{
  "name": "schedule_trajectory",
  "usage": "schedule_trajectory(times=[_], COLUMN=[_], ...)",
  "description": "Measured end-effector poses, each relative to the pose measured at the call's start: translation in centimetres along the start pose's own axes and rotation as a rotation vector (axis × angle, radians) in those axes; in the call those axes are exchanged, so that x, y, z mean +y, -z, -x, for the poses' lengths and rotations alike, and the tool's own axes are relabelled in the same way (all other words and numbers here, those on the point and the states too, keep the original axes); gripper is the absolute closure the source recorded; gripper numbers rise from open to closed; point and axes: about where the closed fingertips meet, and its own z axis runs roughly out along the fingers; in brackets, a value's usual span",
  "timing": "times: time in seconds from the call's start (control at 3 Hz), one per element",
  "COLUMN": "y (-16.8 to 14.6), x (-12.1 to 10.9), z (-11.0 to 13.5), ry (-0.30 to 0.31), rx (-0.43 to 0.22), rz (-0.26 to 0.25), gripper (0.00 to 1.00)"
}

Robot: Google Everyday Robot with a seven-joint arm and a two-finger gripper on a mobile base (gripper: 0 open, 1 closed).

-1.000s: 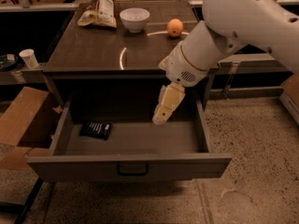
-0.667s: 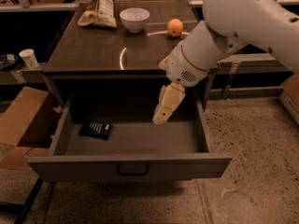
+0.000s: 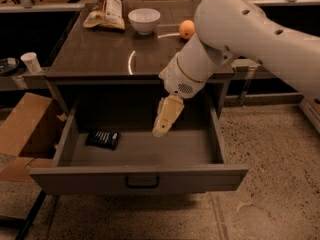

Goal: Pick rxbar blueberry from top drawer and place on counter

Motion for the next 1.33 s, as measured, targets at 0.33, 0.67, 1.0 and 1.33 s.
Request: schedule_trajectory(times=[0.33, 0.67, 1.0, 1.33], y=[-4.5, -8.0, -12.5, -17.4], x=[-0.7, -1.4, -2.0, -2.8], z=[1.8, 2.2, 2.4, 2.1], ry=[0.024, 0.018, -0.004, -0.011], rx=[-0.009, -0.034, -0.048, -0.092], rz=[0.03, 0.044, 0.064, 0.067], gripper=[0.0, 0.0, 0.0, 0.0])
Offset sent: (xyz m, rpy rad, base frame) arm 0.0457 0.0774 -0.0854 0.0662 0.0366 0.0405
